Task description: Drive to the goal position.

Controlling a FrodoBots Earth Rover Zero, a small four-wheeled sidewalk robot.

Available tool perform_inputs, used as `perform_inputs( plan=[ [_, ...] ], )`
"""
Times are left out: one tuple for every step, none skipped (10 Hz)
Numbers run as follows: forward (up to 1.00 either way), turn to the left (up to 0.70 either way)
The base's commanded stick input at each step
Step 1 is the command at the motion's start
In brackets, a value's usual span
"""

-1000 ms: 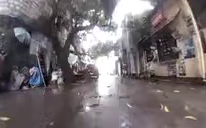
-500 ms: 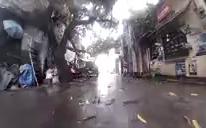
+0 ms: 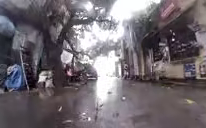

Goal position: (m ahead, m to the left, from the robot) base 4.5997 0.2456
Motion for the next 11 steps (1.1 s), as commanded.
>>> perform_inputs(
  plan=[
    [0.99, 0.0],
    [0.99, 0.0],
    [0.99, 0.0],
    [0.99, 0.0],
    [0.99, 0.0],
    [0.99, 0.0],
    [0.99, 0.0],
    [0.99, 0.0],
    [0.99, 0.0],
    [0.99, 0.04],
    [0.99, 0.23]
  ],
)
